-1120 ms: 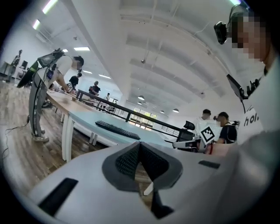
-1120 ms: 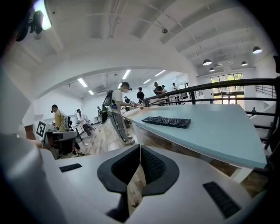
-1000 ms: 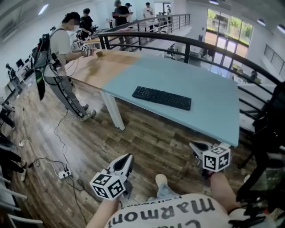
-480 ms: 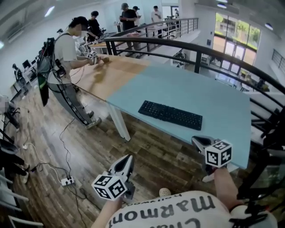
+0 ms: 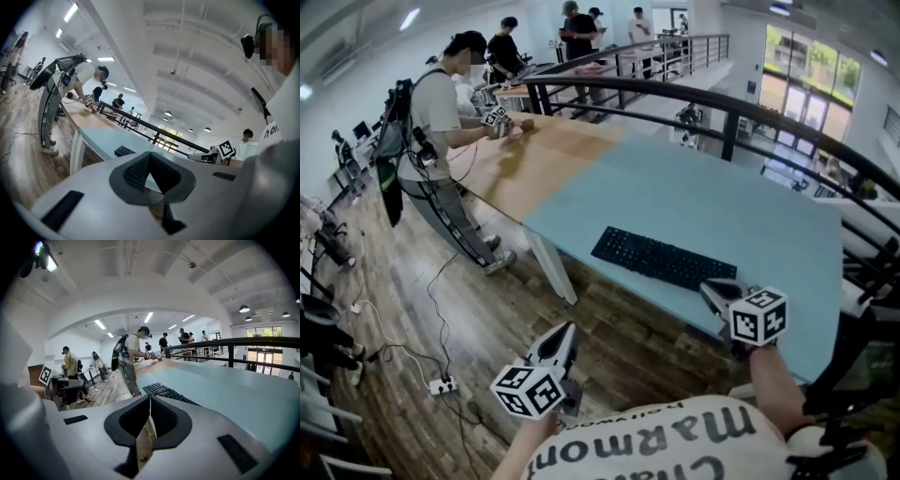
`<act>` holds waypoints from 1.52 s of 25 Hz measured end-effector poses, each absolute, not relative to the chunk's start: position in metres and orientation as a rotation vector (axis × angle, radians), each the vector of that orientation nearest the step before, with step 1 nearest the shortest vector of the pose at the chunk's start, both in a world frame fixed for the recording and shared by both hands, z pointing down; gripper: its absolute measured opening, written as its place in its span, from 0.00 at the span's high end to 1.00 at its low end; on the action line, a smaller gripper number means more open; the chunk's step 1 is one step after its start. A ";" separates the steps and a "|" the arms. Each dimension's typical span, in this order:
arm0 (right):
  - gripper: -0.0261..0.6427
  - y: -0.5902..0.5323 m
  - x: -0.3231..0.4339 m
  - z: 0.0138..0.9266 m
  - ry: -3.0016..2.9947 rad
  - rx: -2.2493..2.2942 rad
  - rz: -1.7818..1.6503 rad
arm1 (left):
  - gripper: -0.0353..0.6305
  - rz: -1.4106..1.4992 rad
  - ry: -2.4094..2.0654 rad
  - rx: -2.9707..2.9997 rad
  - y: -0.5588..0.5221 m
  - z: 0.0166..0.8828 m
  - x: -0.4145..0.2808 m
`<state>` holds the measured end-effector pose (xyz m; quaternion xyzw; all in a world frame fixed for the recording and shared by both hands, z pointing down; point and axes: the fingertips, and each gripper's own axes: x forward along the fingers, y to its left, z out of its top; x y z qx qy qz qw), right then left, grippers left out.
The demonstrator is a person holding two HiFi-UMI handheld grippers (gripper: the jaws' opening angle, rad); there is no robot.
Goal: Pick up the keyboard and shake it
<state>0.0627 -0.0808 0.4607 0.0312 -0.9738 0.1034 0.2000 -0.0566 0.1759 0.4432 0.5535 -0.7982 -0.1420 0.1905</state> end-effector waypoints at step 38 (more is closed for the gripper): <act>0.91 -0.138 -0.135 0.537 -2.527 0.033 0.347 | 0.94 -0.281 -1.854 1.560 0.039 0.536 -0.212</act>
